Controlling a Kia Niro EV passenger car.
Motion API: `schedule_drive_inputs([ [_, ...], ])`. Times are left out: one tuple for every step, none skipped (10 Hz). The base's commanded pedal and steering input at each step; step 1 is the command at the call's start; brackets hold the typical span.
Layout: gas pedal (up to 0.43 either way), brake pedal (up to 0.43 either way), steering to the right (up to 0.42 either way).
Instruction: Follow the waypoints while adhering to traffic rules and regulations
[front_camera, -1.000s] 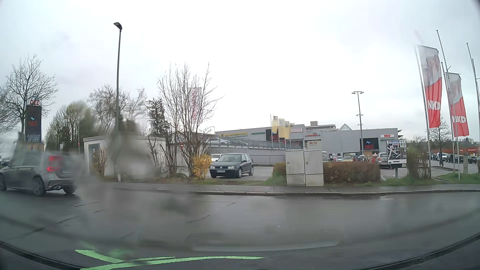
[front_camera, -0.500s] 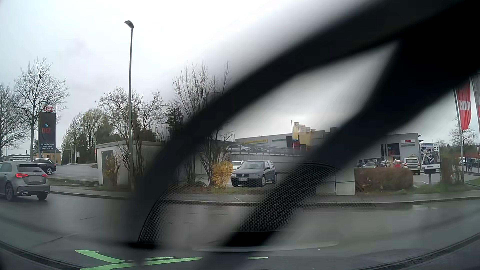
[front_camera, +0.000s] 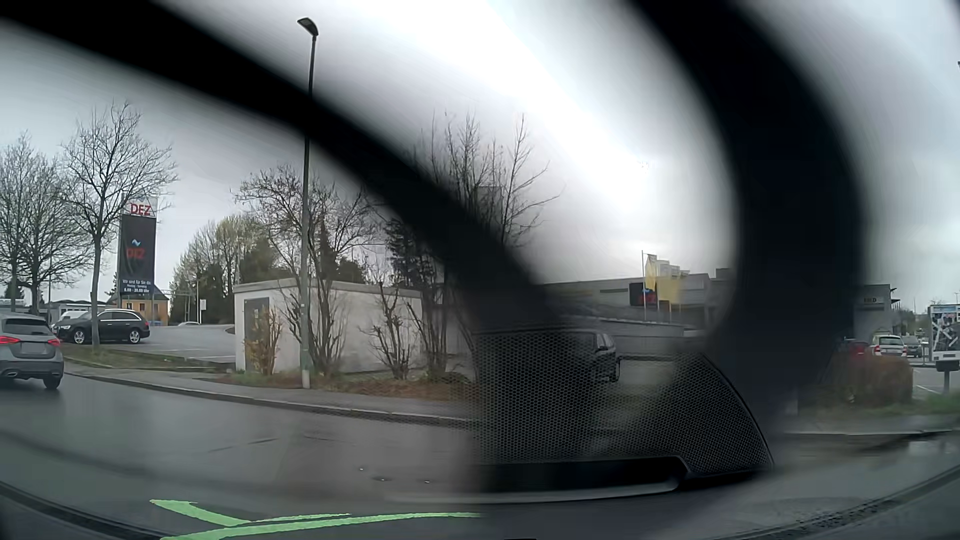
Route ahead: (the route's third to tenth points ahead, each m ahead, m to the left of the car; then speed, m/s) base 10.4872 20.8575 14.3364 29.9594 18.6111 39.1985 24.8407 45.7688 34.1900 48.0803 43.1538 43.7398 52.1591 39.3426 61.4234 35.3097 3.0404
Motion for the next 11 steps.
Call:
schedule_drive_inputs([
  [0.26,0.0,-0.329],
  [0.26,0.0,-0.338],
  [0.26,0.0,-0.341],
  [0.26,0.0,-0.343],
  [0.26,0.0,-0.351],
  [0.268,0.0,-0.368],
  [0.268,0.0,-0.381],
  [0.287,0.0,-0.389],
  [0.299,0.0,-0.391],
  [0.299,0.0,-0.393],
  [0.299,0.0,-0.402],
])
